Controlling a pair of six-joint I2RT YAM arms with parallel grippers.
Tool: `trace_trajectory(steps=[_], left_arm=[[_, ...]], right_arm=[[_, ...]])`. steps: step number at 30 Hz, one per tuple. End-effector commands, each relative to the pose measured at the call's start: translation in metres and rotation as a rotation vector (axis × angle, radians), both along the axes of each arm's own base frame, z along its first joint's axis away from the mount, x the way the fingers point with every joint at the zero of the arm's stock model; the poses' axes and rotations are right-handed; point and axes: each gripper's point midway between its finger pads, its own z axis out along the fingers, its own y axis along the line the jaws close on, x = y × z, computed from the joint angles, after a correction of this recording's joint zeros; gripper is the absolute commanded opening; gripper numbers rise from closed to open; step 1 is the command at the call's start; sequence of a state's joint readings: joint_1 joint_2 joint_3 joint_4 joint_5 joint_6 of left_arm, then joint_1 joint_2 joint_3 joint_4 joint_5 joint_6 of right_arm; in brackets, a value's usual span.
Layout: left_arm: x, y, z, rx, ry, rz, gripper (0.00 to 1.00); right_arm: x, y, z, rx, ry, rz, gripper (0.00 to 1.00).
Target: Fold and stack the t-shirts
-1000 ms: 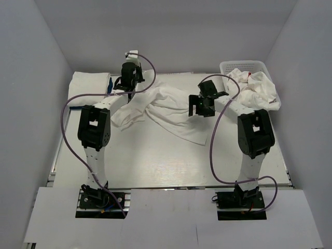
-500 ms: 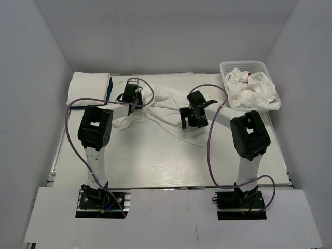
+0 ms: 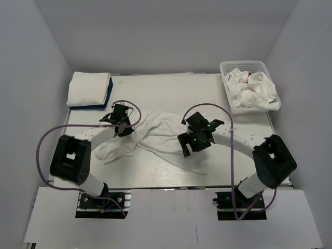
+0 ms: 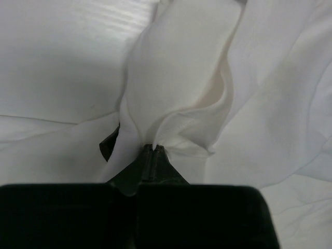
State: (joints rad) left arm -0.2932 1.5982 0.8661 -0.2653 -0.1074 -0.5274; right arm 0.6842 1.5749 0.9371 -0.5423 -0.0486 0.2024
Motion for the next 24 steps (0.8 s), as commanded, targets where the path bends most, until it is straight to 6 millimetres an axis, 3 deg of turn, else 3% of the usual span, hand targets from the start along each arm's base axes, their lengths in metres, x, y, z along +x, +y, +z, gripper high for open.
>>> trace_trajectory(steps=[1,3,4,6,7,8,10,11,12,13,14,15,16,17,20,22,23,24], left_arm=[[-0.034,0.037,0.024,0.073,0.022,0.177,0.00],[-0.033,0.044,0.036,0.076,-0.015,0.209,0.00],[-0.026,0.044,0.050,0.073,-0.050,0.218,0.00],[-0.014,0.037,0.072,0.058,-0.101,0.201,0.00],[-0.011,0.038,0.079,0.063,-0.111,0.207,0.00],[-0.005,0.037,0.088,0.054,-0.134,0.209,0.00],[0.010,0.039,0.111,0.074,-0.181,0.192,0.00],[0.017,0.038,0.122,0.071,-0.218,0.182,0.00],[0.032,0.036,0.140,0.069,-0.277,0.181,0.00],[0.039,0.038,0.142,0.094,-0.292,0.175,0.00],[0.045,0.040,0.147,0.107,-0.309,0.181,0.00],[0.054,0.040,0.157,0.110,-0.339,0.197,0.00],[0.063,0.044,0.151,0.146,-0.331,0.209,0.00],[0.073,0.044,0.160,0.165,-0.349,0.206,0.00],[0.100,0.048,0.159,0.203,-0.369,0.227,0.00],[0.128,0.046,0.148,0.218,-0.356,0.227,0.00],[0.147,0.044,0.162,0.200,-0.389,0.236,0.00],[0.156,0.047,0.157,0.207,-0.373,0.242,0.00]], right_arm=[[0.017,0.009,0.047,0.081,-0.159,0.009,0.90],[0.036,0.004,0.064,0.073,-0.251,-0.048,0.90],[0.054,0.013,0.087,0.124,-0.338,-0.082,0.90],[0.083,-0.005,0.103,0.085,-0.446,-0.267,0.90],[0.100,-0.003,0.116,0.098,-0.495,-0.311,0.90],[0.116,-0.017,0.115,0.044,-0.526,-0.393,0.90],[0.142,-0.021,0.128,0.016,-0.537,-0.475,0.90],[0.162,-0.027,0.130,-0.021,-0.554,-0.528,0.90],[0.166,-0.031,0.127,-0.040,-0.536,-0.548,0.90],[0.186,-0.036,0.111,-0.075,-0.505,-0.577,0.90],[0.200,-0.032,0.123,-0.058,-0.524,-0.583,0.90],[0.199,-0.030,0.116,-0.073,-0.485,-0.557,0.90],[0.210,-0.039,0.091,-0.128,-0.440,-0.573,0.90],[0.227,-0.033,0.102,-0.114,-0.462,-0.578,0.90],[0.239,-0.052,0.094,-0.171,-0.442,-0.608,0.90],[0.246,-0.055,0.094,-0.162,-0.439,-0.616,0.90],[0.247,-0.057,0.090,-0.159,-0.423,-0.615,0.90],[0.245,-0.062,0.087,-0.169,-0.407,-0.611,0.90]])
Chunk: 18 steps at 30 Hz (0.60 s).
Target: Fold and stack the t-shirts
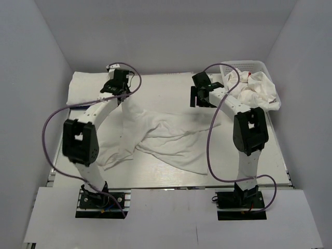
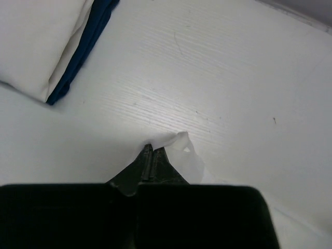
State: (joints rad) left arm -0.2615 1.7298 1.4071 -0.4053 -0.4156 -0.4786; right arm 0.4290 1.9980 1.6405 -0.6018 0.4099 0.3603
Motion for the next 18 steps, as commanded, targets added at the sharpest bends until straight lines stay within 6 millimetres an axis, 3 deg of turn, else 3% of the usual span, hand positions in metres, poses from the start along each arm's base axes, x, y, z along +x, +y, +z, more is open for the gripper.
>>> trace_trajectory(steps=[1,4,7,8,11,14,18], left_arm=[[0.044,0.008,0.007,0.039,-0.019,0.033,0.00],[0.062,0.006,-0.021,0.037,0.056,0.034,0.00],[0.071,0.010,-0.042,0.021,0.096,0.028,0.44],[0.071,0.010,-0.042,0.021,0.097,0.028,0.74],[0.074,0.009,-0.044,-0.007,0.090,0.010,1.00],[0.075,0.012,-0.050,-0.017,0.102,0.007,1.00],[0.084,0.007,-0.065,-0.025,0.124,-0.047,1.00]], right_arm=[[0.005,-0.016,0.022,0.001,-0.012,-0.044,0.90],[-0.012,-0.044,0.007,-0.035,0.060,-0.123,0.90],[-0.032,-0.054,-0.006,-0.002,0.126,-0.162,0.90],[-0.035,-0.064,-0.010,0.017,0.146,-0.203,0.90],[-0.046,-0.073,-0.012,0.056,0.181,-0.241,0.90],[-0.049,-0.070,0.000,0.115,0.157,-0.224,0.90],[-0.059,-0.068,-0.005,0.152,0.172,-0.239,0.90]])
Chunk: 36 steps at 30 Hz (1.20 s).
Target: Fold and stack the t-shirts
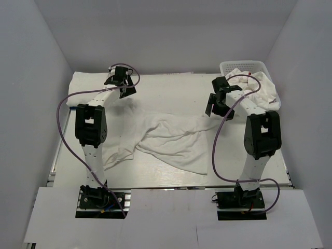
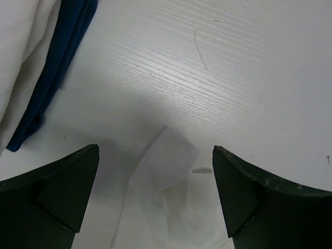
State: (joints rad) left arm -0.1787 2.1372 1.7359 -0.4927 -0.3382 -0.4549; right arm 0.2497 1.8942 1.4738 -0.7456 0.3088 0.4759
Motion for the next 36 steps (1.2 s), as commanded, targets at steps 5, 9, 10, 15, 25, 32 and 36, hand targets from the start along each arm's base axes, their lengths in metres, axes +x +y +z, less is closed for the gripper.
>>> trace_trajectory(steps=[5,9,10,15,25,32,36], left_arm=[[0.022,-0.033,-0.007,-0.096,-0.012,-0.182,1.00],[0.023,-0.033,-0.014,-0.094,0.006,-0.182,1.00],[0.019,-0.032,-0.020,-0.093,0.022,-0.181,0.97],[0.008,-0.032,-0.035,-0.096,0.067,-0.185,0.65],[0.006,-0.019,-0.016,-0.051,0.047,-0.132,0.00],[0.000,-0.017,0.015,-0.045,-0.037,-0.150,0.00],[-0.012,-0.014,0.038,-0.044,-0.090,-0.144,0.00]], right_arm=[[-0.007,0.014,0.004,0.132,-0.018,-0.103,0.90],[0.000,0.016,-0.002,0.200,-0.017,-0.178,0.90],[0.002,0.017,-0.005,0.204,-0.014,-0.183,0.90],[0.009,0.023,-0.016,0.243,0.004,-0.192,0.90],[0.015,0.034,-0.039,0.274,0.048,-0.189,0.78],[0.025,0.002,-0.037,0.125,-0.008,-0.282,0.83],[0.026,0.003,-0.037,0.142,-0.026,-0.297,0.73]])
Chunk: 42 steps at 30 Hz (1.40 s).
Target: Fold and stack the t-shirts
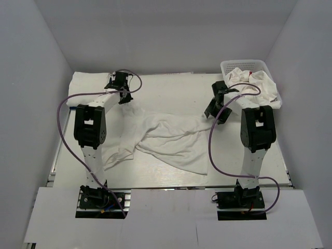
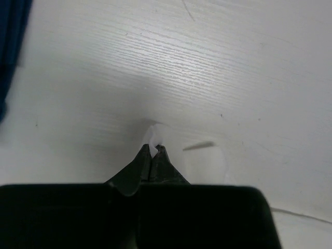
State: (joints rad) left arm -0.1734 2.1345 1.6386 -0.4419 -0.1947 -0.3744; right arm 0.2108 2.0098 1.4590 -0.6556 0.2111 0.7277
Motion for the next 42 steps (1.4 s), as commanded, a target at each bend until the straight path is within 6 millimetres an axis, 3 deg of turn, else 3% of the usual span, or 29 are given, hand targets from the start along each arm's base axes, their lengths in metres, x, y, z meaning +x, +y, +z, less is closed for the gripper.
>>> trace_trajectory(steps=[1,4,5,7,10,11,13,14,15,16,17,19,21,24,26,27,29,32,35,37,42], left_arm=[[0.004,0.003,0.075,-0.011,-0.177,0.006,0.00],[-0.001,0.004,0.088,-0.011,-0.216,0.000,0.00],[-0.002,0.004,0.090,-0.013,-0.225,0.000,0.00],[-0.004,0.003,0.096,-0.015,-0.238,-0.012,0.00],[-0.005,0.004,0.114,-0.021,-0.273,-0.012,0.00],[-0.004,0.006,0.124,-0.009,-0.295,-0.010,0.00],[-0.007,0.011,0.153,0.006,-0.360,0.005,0.00],[-0.007,0.017,0.166,0.025,-0.391,0.019,0.00],[-0.010,0.020,0.179,0.041,-0.414,0.021,0.00],[-0.016,0.023,0.207,0.043,-0.475,0.027,0.00],[-0.018,0.026,0.224,0.054,-0.519,0.030,0.00],[-0.024,0.030,0.263,0.075,-0.607,0.024,0.00],[-0.038,0.035,0.320,0.083,-0.734,0.029,0.00],[-0.062,0.039,0.392,0.096,-0.893,0.009,0.00],[-0.079,0.037,0.436,0.089,-0.992,-0.022,0.00],[-0.088,0.037,0.451,0.102,-1.024,-0.035,0.00],[-0.117,0.043,0.497,0.103,-1.136,-0.025,0.00],[-0.158,0.052,0.546,0.125,-1.252,-0.016,0.00],[-0.187,0.058,0.571,0.144,-1.318,-0.010,0.00],[-0.204,0.061,0.585,0.153,-1.354,-0.006,0.00],[-0.243,0.070,0.621,0.176,-1.447,0.008,0.00]], right_arm=[[0.013,-0.011,0.008,-0.034,-0.052,-0.064,0.68],[0.017,-0.008,0.010,-0.020,-0.082,-0.051,0.52],[0.017,-0.005,0.011,-0.009,-0.093,-0.034,0.41],[0.023,-0.002,0.018,0.010,-0.124,-0.015,0.00],[0.031,0.003,0.035,0.013,-0.180,0.034,0.00],[0.039,0.004,0.055,0.017,-0.229,0.038,0.00],[0.049,0.003,0.076,-0.002,-0.284,0.068,0.00],[0.054,0.002,0.104,-0.001,-0.353,0.065,0.00],[0.058,-0.001,0.114,-0.014,-0.385,0.063,0.00],[0.062,-0.003,0.128,-0.026,-0.423,0.081,0.00],[0.066,-0.004,0.165,-0.024,-0.517,0.082,0.00],[0.073,-0.008,0.197,-0.050,-0.607,0.099,0.00],[0.077,-0.012,0.259,-0.060,-0.759,0.101,0.00],[0.075,-0.019,0.329,-0.088,-0.929,0.101,0.00],[0.066,-0.021,0.376,-0.104,-1.048,0.112,0.00],[0.064,-0.022,0.390,-0.106,-1.080,0.119,0.00],[0.048,-0.028,0.431,-0.129,-1.178,0.122,0.00],[0.021,-0.046,0.485,-0.184,-1.309,0.066,0.00],[0.006,-0.056,0.516,-0.230,-1.395,0.043,0.00],[-0.016,-0.065,0.544,-0.255,-1.475,0.013,0.00],[-0.048,-0.076,0.582,-0.311,-1.566,0.002,0.00]])
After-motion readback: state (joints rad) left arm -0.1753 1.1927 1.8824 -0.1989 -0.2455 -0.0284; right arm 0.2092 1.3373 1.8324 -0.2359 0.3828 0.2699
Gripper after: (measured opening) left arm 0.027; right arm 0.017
